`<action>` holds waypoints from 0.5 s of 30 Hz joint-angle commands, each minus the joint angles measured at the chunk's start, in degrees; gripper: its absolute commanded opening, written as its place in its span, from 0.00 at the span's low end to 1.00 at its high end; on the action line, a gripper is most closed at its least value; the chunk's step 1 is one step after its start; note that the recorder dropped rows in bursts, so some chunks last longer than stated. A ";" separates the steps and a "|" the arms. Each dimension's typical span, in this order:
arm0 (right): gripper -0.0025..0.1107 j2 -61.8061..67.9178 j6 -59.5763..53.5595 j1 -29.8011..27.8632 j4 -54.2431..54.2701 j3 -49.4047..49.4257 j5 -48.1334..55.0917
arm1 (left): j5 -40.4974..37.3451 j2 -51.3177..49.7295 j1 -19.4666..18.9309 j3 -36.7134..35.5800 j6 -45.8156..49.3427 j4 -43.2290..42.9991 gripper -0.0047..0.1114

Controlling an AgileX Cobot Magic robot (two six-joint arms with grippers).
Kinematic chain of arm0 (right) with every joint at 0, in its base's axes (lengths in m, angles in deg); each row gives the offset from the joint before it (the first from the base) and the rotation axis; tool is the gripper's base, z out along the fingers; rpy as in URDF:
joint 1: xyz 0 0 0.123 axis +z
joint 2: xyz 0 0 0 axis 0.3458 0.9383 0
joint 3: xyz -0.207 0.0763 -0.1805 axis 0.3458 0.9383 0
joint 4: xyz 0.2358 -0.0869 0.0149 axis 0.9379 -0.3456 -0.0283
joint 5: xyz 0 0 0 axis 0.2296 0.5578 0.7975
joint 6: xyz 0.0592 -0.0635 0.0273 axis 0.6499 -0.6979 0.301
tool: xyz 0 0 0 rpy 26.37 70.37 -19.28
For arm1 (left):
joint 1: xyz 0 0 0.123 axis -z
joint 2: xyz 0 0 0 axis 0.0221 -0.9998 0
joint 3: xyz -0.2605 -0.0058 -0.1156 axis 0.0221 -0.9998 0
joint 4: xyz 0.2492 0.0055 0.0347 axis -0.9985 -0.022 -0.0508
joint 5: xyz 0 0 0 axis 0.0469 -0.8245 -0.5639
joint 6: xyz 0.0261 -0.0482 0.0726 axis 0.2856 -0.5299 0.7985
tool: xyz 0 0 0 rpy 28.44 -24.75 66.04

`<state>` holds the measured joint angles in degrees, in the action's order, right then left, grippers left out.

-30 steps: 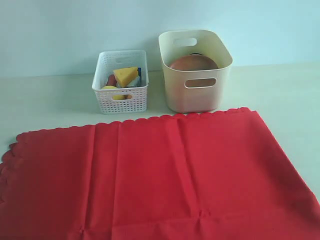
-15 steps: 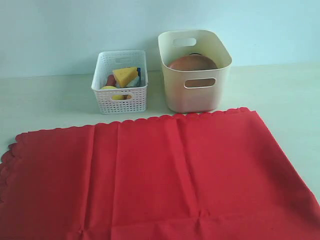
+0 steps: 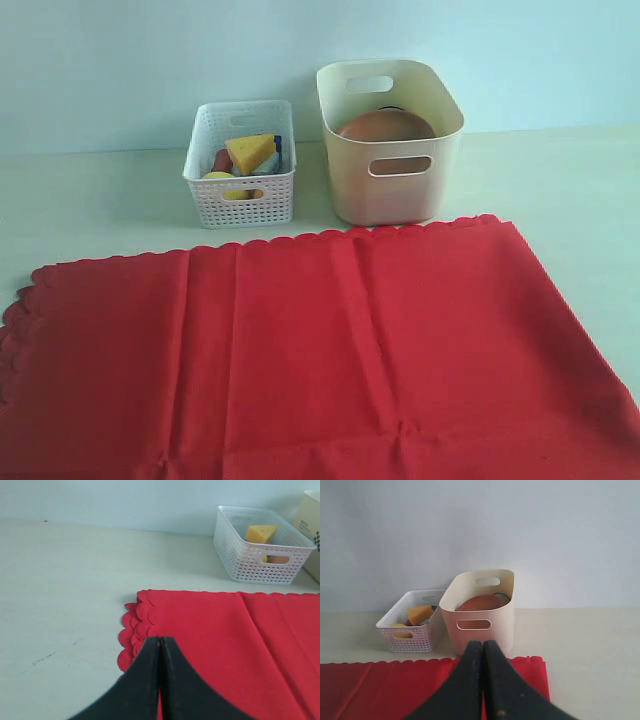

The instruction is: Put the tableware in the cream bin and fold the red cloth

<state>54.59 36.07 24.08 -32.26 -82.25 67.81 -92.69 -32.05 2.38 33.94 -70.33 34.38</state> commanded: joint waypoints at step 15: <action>0.02 -7.51 23.36 -0.22 -24.64 18.38 -10.77 | 0.44 0.33 -0.15 -0.13 0.00 0.00 0.05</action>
<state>47.40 60.75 24.08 -55.62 -66.55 59.76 -92.69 -32.05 2.38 33.94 -70.33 34.38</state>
